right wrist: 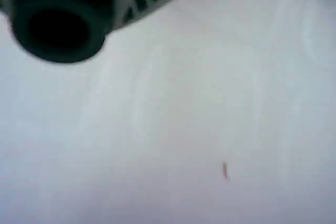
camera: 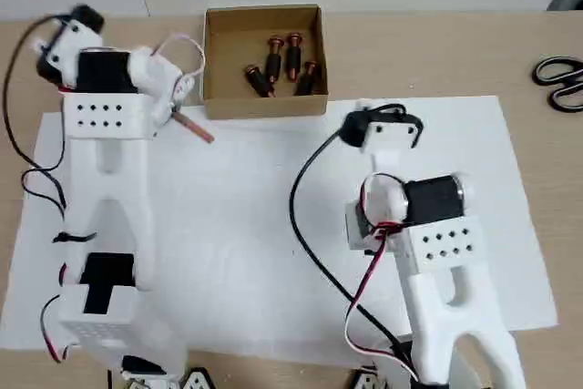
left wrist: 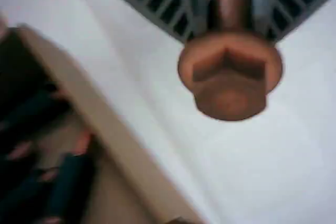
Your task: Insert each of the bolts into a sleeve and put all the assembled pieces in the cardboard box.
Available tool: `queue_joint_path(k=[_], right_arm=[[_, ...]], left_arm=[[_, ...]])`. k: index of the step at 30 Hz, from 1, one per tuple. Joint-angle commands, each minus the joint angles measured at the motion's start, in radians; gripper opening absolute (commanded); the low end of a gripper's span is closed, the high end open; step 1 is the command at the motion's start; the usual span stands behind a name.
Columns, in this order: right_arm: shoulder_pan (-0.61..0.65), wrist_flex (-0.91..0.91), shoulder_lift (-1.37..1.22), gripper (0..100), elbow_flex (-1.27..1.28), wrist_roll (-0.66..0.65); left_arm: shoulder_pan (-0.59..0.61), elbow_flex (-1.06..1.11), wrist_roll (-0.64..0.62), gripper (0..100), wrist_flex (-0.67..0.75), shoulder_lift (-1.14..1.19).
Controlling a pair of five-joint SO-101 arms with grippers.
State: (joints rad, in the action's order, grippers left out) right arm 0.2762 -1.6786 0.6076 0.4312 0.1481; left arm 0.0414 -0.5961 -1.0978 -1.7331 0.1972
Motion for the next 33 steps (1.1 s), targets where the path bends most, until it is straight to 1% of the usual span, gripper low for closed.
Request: queue_joint_path(k=[1,6,8,12,14,17,20,22,27,33], right_arm=[[0.016,0.004,0.031,0.3,-0.112,0.011],[0.021,0.002,0.031,0.4,-0.172,0.011],[0.021,0.002,0.031,0.4,-0.172,0.011],[0.036,-0.004,0.036,0.4,-0.173,0.011],[0.077,-0.012,0.068,0.4,-0.172,0.011],[0.174,-0.005,0.180,0.4,-0.153,0.011],[0.248,0.045,0.289,0.4,-0.091,0.011],[0.266,0.082,0.354,0.4,-0.028,0.011],[0.269,0.147,0.515,0.4,0.117,0.011],[0.269,0.162,0.730,0.4,0.270,0.011]], left_arm=[[0.000,-0.134,0.055,1,-0.020,-0.020],[-0.005,-0.232,0.178,1,-0.020,-0.138],[-0.035,-0.228,0.242,1,-0.020,-0.198],[-0.094,-0.150,0.339,1,-0.020,-0.328],[-0.130,-0.087,0.377,1,-0.020,-0.404],[-0.186,0.022,0.434,1,-0.020,-0.522],[-0.229,0.136,0.453,1,-0.018,-0.623],[-0.241,0.205,0.451,1,-0.018,-0.672],[-0.241,0.361,0.450,1,0.008,-0.773],[-0.241,0.526,0.451,1,0.009,-0.913]])
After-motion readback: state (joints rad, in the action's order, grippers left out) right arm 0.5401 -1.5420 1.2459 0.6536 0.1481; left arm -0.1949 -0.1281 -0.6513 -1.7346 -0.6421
